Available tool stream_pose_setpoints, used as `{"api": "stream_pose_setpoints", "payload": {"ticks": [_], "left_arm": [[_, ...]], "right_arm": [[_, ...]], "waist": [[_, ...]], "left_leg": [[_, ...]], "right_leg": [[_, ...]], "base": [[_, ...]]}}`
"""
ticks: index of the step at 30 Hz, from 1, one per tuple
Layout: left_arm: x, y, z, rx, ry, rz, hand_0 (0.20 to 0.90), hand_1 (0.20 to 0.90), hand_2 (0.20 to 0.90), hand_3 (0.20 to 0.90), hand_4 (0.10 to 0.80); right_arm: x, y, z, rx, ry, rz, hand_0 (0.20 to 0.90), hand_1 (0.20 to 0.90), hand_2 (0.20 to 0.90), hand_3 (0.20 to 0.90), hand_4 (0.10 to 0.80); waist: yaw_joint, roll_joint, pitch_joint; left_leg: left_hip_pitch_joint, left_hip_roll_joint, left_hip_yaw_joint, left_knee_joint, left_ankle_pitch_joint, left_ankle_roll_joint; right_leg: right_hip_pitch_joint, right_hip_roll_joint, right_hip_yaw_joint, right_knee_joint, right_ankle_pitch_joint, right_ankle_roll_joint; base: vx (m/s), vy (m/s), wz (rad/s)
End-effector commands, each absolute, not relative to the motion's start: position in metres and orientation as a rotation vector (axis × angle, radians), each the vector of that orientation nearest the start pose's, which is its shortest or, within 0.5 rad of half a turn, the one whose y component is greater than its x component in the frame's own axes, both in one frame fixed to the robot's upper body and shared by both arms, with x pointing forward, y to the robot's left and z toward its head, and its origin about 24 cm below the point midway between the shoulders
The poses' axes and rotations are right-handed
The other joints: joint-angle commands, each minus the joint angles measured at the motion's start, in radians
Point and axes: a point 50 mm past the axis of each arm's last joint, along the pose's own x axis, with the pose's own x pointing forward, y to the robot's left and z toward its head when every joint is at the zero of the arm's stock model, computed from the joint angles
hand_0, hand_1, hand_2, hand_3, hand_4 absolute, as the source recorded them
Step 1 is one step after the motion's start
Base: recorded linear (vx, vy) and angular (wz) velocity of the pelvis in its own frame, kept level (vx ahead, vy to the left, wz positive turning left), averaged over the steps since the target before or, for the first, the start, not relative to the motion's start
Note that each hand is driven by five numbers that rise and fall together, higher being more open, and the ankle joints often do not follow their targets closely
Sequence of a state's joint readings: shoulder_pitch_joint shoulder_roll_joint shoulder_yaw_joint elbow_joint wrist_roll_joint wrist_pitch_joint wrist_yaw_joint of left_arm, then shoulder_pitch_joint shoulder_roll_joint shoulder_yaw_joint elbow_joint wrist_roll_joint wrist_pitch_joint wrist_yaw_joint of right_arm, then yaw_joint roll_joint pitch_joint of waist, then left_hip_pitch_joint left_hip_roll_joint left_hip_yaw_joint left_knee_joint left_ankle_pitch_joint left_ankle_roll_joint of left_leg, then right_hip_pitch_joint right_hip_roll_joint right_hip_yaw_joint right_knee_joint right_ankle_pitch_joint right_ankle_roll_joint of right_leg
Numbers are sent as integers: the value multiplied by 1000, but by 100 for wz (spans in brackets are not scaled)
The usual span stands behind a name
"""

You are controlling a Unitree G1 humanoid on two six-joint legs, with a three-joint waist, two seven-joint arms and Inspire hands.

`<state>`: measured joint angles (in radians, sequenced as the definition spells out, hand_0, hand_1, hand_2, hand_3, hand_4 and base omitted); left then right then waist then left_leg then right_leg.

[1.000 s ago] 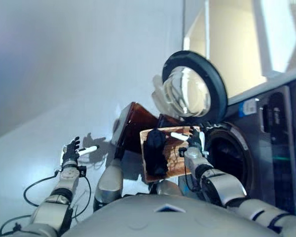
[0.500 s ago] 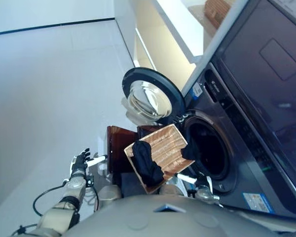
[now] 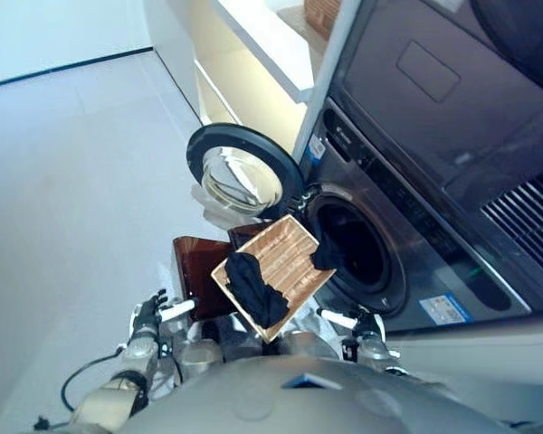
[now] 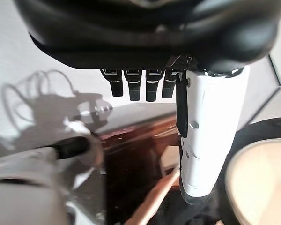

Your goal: Pick up the clothes and place them into the washing machine

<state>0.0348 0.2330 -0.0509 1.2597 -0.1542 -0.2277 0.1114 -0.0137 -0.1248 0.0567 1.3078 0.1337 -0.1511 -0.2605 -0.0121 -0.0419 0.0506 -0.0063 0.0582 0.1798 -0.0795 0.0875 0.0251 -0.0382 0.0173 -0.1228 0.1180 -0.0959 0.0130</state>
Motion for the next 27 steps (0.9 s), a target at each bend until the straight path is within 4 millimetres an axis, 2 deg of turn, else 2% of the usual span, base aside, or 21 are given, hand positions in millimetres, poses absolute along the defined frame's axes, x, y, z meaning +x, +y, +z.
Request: {"api": "stream_pose_setpoints", "payload": {"ticks": [1, 4, 7, 8, 9, 10, 11, 12, 13, 14, 15, 16, 17, 18, 19, 20, 21, 22, 24, 25, 27], "left_arm": [[124, 257, -140, 188, 902, 330, 900, 900, 900, 900, 800], [120, 252, -143, 177, 909, 318, 900, 900, 900, 900, 800], [124, 250, -142, 175, 895, 306, 900, 900, 900, 900, 800], [124, 250, -142, 172, 894, 309, 900, 900, 900, 900, 800], [124, 246, -143, 160, 892, 309, 900, 900, 900, 900, 800], [125, 246, -143, 159, 892, 309, 900, 900, 900, 900, 800], [122, 245, -144, 148, 899, 327, 900, 900, 900, 900, 800], [122, 245, -144, 148, 899, 327, 900, 900, 900, 900, 800], [121, 245, -145, 137, 906, 340, 900, 900, 900, 900, 800], [121, 245, -145, 137, 906, 340, 900, 900, 900, 900, 800], [123, 240, -146, 134, 909, 332, 900, 900, 900, 900, 800], [123, 240, -146, 133, 909, 332, 900, 900, 900, 900, 800], [124, 237, -146, 142, 910, 313, 900, 900, 900, 900, 800], [128, 233, -146, 145, 897, 295, 900, 900, 900, 900, 800], [128, 233, -146, 145, 897, 295, 900, 900, 900, 900, 800], [132, 230, -145, 149, 888, 275, 900, 900, 900, 900, 800], [133, 229, -144, 167, 884, 250, 900, 900, 900, 900, 800], [133, 229, -144, 167, 884, 250, 900, 900, 900, 900, 800], [136, 233, -143, 176, 876, 252, 900, 900, 900, 900, 800], [140, 236, -140, 197, 859, 235, 900, 900, 900, 900, 800], [143, 239, -138, 208, 855, 238, 900, 900, 900, 900, 800]], "right_arm": [[122, -215, -153, -248, 991, -324, 900, 900, 900, 900, 800], [120, -217, -153, -255, 988, -324, 900, 900, 900, 900, 800], [122, -221, -151, -286, 979, -322, 900, 900, 900, 900, 800], [123, -223, -151, -298, 975, -322, 900, 900, 900, 900, 800], [131, -229, -147, -323, 956, -325, 900, 900, 900, 900, 800], [131, -229, -147, -323, 955, -325, 900, 900, 900, 900, 800], [136, -232, -144, -333, 937, -325, 900, 900, 900, 900, 800], [136, -232, -144, -333, 937, -325, 900, 900, 900, 900, 800], [138, -233, -143, -335, 935, -326, 900, 900, 900, 900, 800], [138, -233, -143, -335, 935, -326, 900, 900, 900, 900, 800], [136, -235, -144, -324, 944, -339, 900, 900, 900, 900, 800], [136, -235, -144, -325, 944, -340, 900, 900, 900, 900, 800], [133, -236, -145, -317, 954, -346, 900, 900, 900, 900, 800], [131, -238, -145, -310, 954, -361, 900, 900, 900, 900, 800], [131, -238, -145, -310, 954, -361, 900, 900, 900, 900, 800], [129, -240, -145, -308, 962, -365, 900, 900, 900, 900, 800], [129, -240, -146, -325, 976, -355, 900, 900, 900, 900, 800], [129, -240, -146, -325, 976, -355, 900, 900, 900, 900, 800], [140, -239, -142, -334, 947, -344, 900, 900, 900, 900, 800], [149, -236, -140, -362, 927, -310, 900, 900, 900, 900, 800], [157, -232, -137, -368, 902, -292, 900, 900, 900, 900, 800]], "waist": [[10, -3, -27], [10, 11, -41], [4, 21, -18], [4, 18, -8], [25, 0, 21], [24, 1, 24], [21, -24, 23], [21, -22, 26], [18, -32, 10], [18, -31, 11], [7, -23, -15], [7, -22, -14], [-8, -10, -35], [-20, -3, -40], [-19, -2, -39], [-25, 9, -44], [-23, 15, -39], [-23, 15, -39], [-17, 12, -25], [-7, 12, -12], [-3, 13, -5]], "left_leg": [[26, -102, -3, -8, -24, -21], [16, -106, -11, -8, -14, -32], [-13, -108, -23, 38, 0, -52], [-28, -110, -41, 81, -13, -58], [-52, -137, -152, 186, -65, -68], [-51, -137, -153, 191, -69, -68], [-35, -102, -194, 242, -115, -69], [-34, -101, -194, 248, -121, -70], [-8, -40, -205, 255, -133, -62], [-6, -39, -205, 254, -133, -63], [25, 25, -201, 210, -106, -76], [28, 27, -201, 207, -105, -77], [50, 71, -188, 151, -74, -96], [60, 85, -152, 122, -62, -106], [62, 85, -152, 119, -61, -107], [84, 90, -115, 75, -56, -113], [92, 61, -142, 61, -76, -106], [92, 60, -142, 62, -76, -106], [78, 37, -132, 82, -93, -96], [69, 15, -121, 100, -111, -79], [60, 14, -115, 110, -110, -74]], "right_leg": [[57, 10, 65, -63, 86, 90], [85, 4, 63, -120, 97, 88], [96, -6, 55, -137, 106, 77], [97, -12, 54, -137, 111, 74], [77, -37, 82, -125, 132, 70], [80, -37, 81, -124, 131, 70], [59, -75, 102, -123, 155, 83], [62, -73, 101, -122, 154, 82], [43, -90, 117, -117, 155, 90], [44, -89, 118, -117, 155, 89], [31, -97, 113, -112, 147, 95], [32, -96, 112, -111, 146, 95], [35, -105, 100, -113, 138, 99], [37, -116, 87, -111, 137, 105], [38, -116, 87, -111, 137, 105], [40, -120, 74, -106, 134, 110], [34, -137, 81, -96, 140, 118], [34, -138, 81, -95, 140, 119], [17, -157, 100, -74, 153, 131], [-3, -173, 113, -47, 162, 140], [-21, -163, 122, -7, 152, 138]], "base": [[-50, -14, -21], [-55, -4, 6], [-111, 7, 14], [-253, 41, 31], [-193, 33, 23], [-273, 107, 1], [-122, 70, -15], [-187, 140, -38], [-60, 69, -36], [-74, 183, -30], [-6, 110, -4], [27, 237, 8], [41, 200, 16], [39, 202, 30], [20, 145, 40], [30, 189, 41], [29, 191, 22], [0, 157, 3], [-33, 126, -17], [-50, 172, -26], [-51, 109, -30]]}}
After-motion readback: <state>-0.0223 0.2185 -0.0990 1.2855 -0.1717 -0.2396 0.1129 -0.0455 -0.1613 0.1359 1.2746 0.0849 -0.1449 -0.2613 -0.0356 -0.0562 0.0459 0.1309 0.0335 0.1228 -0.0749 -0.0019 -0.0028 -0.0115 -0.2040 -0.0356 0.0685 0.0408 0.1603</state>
